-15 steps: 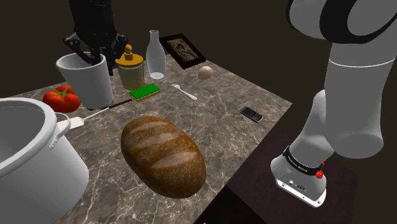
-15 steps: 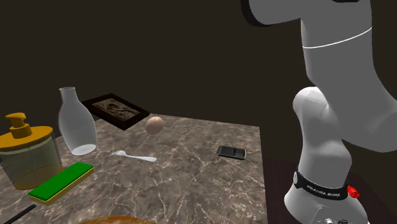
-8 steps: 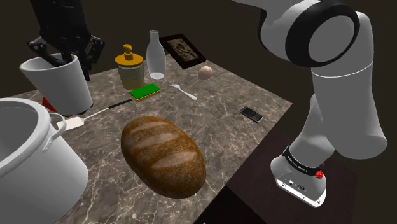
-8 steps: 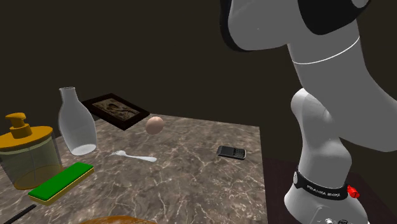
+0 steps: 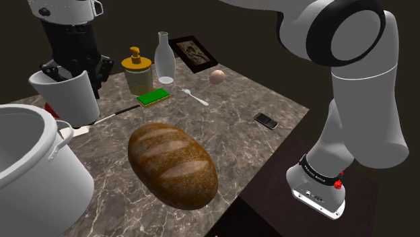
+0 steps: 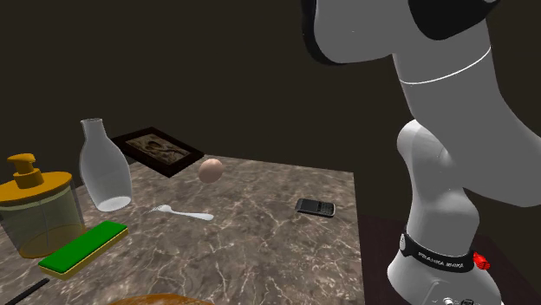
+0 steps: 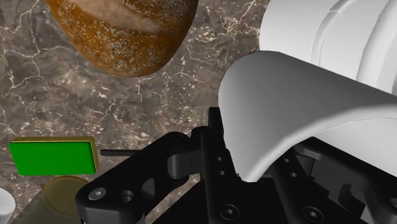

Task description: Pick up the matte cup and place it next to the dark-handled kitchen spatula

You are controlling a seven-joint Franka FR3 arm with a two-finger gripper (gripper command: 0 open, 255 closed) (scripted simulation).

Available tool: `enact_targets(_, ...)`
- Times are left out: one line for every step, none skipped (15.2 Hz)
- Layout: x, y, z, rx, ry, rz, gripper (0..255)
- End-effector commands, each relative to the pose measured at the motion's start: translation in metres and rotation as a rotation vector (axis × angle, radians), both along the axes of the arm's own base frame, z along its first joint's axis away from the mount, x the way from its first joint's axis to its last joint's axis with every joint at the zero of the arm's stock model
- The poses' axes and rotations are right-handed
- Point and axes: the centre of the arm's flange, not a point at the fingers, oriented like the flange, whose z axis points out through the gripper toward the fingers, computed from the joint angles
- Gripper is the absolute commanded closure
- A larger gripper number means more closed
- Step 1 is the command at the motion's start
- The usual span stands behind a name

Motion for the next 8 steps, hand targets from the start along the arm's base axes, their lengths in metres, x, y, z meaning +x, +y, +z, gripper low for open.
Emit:
enact_targets(-0.008, 0.008, -0.019, 0.003, 0.021, 0.015, 255)
enact_targets(-0.008, 0.008, -0.024, 0.003, 0.021, 0.015, 255)
enact_targets(-0.008, 0.008, -0.029, 0.003, 0.021, 0.015, 255)
enact_targets(-0.008, 0.008, -0.035, 0.003, 0.021, 0.015, 255)
enact_targets(-0.008, 0.008, -0.04, 0.003, 0.021, 0.015, 255)
enact_targets(-0.008, 0.008, -0.045, 0.003, 0.021, 0.015, 255)
enact_targets(-0.008, 0.008, -0.05, 0.003, 0.021, 0.015, 255)
enact_targets(-0.008, 0.008, -0.056, 0.003, 0.021, 0.015, 255)
